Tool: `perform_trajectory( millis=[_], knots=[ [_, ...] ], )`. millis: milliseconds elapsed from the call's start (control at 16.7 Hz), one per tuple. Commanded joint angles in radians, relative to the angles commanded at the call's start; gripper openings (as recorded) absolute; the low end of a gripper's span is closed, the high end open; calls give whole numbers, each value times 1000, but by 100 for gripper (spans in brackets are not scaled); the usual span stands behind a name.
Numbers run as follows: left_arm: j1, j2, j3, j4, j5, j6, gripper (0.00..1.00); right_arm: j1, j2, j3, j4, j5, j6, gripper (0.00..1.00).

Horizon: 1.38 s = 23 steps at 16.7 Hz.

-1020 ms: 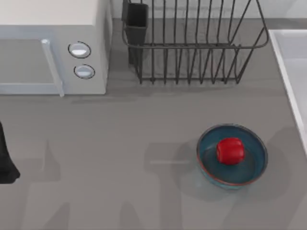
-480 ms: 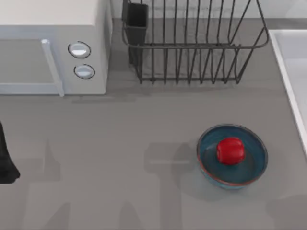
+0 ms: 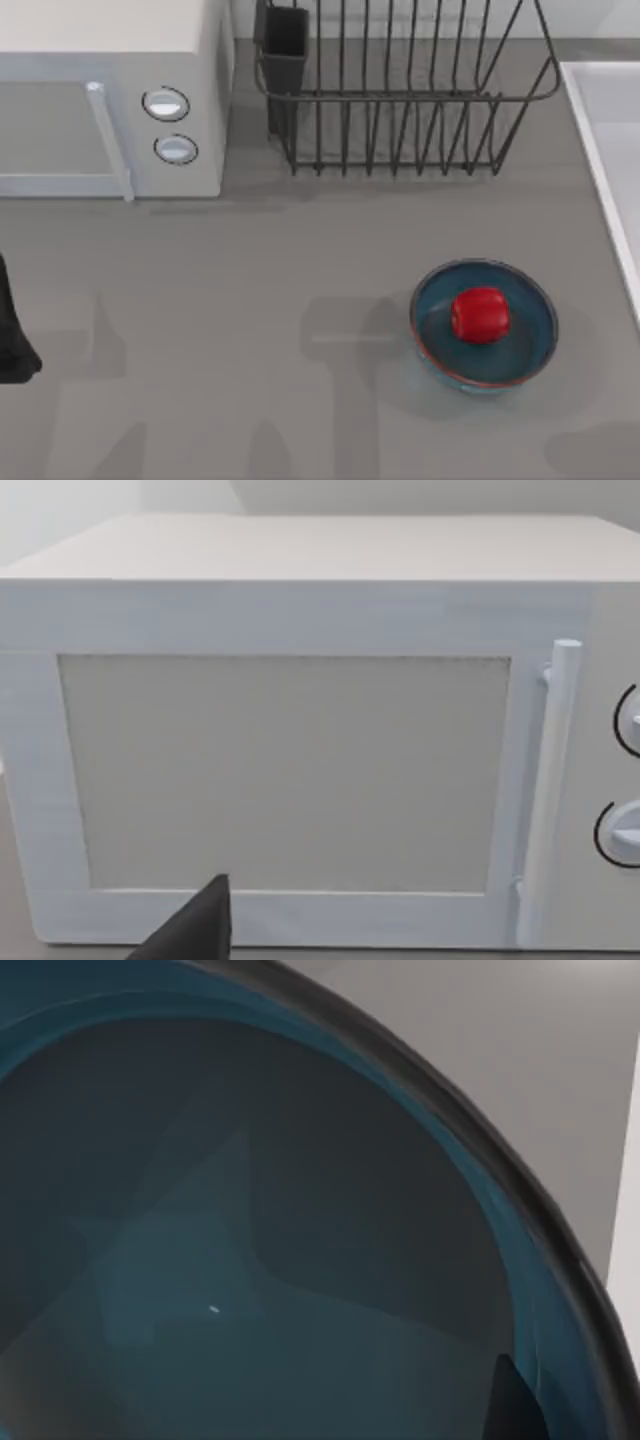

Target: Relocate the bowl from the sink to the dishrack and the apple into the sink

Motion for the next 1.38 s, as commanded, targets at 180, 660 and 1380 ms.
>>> perform_trajectory(
  millis=[180, 660, 1380],
  knots=[
    [0, 0, 0, 0, 0, 0, 100, 90, 12, 6, 92, 55, 61, 0],
    [0, 0, 0, 0, 0, 0, 100, 643, 66, 25, 660, 369, 365, 0],
    [0, 0, 0, 0, 0, 0, 100, 1510, 134, 24, 1521, 850, 765, 0]
  ],
)
